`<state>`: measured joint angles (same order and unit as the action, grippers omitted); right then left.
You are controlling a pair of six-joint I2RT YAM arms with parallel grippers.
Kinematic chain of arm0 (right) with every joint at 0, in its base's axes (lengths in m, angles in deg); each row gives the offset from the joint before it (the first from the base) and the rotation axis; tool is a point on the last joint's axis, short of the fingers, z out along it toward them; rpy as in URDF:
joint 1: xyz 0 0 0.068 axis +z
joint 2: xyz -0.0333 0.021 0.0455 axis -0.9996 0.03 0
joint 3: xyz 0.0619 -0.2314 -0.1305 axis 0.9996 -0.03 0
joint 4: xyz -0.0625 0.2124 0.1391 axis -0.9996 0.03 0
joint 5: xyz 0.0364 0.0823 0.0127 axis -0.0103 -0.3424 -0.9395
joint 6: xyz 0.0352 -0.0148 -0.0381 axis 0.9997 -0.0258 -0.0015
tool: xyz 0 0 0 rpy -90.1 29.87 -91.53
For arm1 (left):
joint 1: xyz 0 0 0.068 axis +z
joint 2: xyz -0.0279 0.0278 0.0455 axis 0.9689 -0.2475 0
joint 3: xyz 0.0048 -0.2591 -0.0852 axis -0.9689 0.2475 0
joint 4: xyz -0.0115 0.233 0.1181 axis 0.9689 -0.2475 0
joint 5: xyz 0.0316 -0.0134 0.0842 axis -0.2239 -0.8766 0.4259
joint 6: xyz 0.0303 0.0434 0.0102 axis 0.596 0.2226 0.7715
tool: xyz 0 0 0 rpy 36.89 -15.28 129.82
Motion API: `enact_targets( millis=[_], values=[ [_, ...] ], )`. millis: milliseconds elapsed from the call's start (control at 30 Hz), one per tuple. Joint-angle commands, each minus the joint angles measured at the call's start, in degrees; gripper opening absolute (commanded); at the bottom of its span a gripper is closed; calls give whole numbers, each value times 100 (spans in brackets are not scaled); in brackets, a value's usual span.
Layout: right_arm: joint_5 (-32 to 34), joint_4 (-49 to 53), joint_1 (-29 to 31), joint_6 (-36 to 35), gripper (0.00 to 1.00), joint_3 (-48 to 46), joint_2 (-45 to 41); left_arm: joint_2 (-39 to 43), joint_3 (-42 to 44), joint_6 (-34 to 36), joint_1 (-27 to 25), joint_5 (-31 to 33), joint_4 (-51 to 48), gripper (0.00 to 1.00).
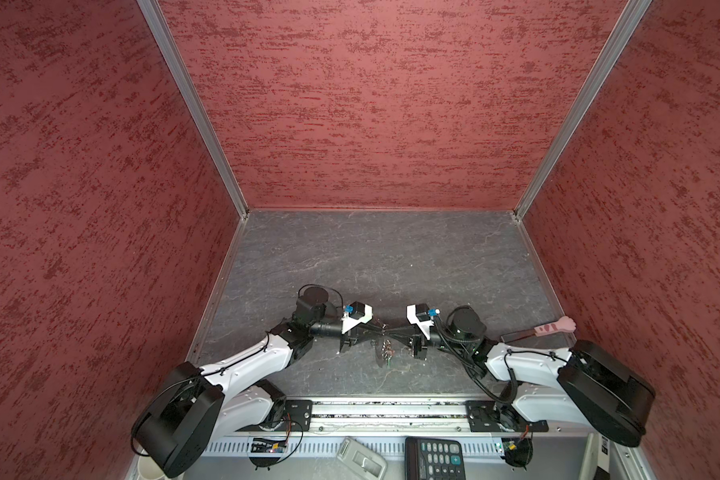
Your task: Put the keys on the keyring
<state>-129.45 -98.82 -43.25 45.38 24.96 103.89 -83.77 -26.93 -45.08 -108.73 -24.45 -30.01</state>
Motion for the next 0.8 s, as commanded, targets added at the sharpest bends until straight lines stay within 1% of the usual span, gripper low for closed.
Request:
enact_targets(
  millis=[0,233,433,567,600,633,667,700,767],
  values=[
    [-107,-854,-12,175,0,5,118,-53,38,-69,28,-246,149,14],
    [-183,-1236,-4,298,0,79,511,-27,38,-119,28,-290,170,9],
    [-152,-1217,5,236,0,88,594,-45,20,-146,30,-291,171,6],
    [-153,-1174,13,202,0,73,622,-10,11,-146,29,-227,136,0],
    [-154,-1089,16,150,0,71,586,14,8,-153,33,-162,92,0],
    [-153,-838,5,60,0,96,502,49,-19,-119,28,-60,-3,0],
    [-167,-375,5,-87,1,165,380,105,-55,-14,-10,95,-206,0],
    [-234,160,-3,-302,5,259,238,145,-90,91,-58,252,-376,0],
    [-231,1607,-11,-856,9,473,-174,205,-115,346,-184,621,-649,0]
  ],
)
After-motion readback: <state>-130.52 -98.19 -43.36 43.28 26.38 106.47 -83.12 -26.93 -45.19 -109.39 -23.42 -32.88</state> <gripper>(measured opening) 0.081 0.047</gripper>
